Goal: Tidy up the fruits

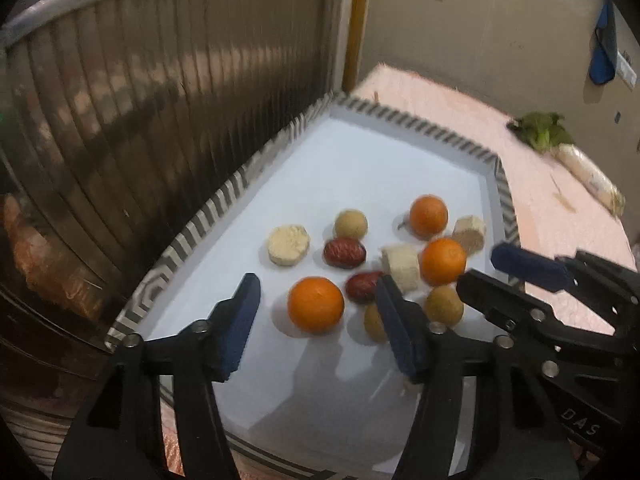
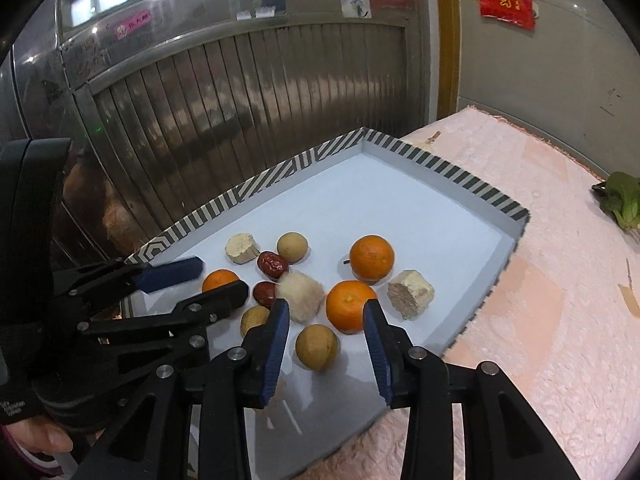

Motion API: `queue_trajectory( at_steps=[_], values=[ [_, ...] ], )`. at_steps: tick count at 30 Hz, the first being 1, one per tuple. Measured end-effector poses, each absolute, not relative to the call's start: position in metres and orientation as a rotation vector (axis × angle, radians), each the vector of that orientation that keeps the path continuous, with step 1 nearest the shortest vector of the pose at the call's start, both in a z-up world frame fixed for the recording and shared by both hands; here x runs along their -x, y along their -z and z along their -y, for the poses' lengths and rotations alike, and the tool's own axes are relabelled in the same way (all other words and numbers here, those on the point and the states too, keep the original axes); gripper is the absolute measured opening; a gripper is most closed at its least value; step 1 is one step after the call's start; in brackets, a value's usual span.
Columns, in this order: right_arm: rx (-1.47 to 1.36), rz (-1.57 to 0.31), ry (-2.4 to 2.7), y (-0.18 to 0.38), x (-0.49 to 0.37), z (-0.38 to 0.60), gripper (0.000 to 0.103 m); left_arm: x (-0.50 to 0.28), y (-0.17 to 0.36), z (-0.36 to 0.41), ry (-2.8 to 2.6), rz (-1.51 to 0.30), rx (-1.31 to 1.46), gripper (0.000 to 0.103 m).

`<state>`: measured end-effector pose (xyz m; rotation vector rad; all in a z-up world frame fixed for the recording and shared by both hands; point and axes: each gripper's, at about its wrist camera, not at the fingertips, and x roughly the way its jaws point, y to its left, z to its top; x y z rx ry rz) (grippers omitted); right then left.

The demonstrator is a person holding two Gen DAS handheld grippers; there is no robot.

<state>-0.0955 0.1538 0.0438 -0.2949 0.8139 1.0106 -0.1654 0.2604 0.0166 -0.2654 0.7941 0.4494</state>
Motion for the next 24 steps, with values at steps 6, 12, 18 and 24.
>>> queue_trajectory(
  at_steps=[6, 12, 18, 24],
  values=[
    [0.235, -0.757, -0.969, -0.053, 0.099, -0.130, 0.038, 0.170, -0.028, -0.245, -0.472, -0.749, 0.181, 0.060],
    [0.178, -0.657, -0.880, -0.063, 0.107, -0.104, 0.052, 0.175, -0.039, -0.230, -0.479, -0.683, 0.166, 0.061],
    [0.093, -0.634, -0.823, -0.066, 0.106, -0.080, 0.059, 0.182, -0.046, -0.219, -0.471, -0.657, 0.163, 0.061],
    [0.085, -0.627, -0.818, -0.066, 0.112, -0.068, 0.060, 0.190, -0.050, -0.211, -0.464, -0.646, 0.170, 0.061]
  ],
)
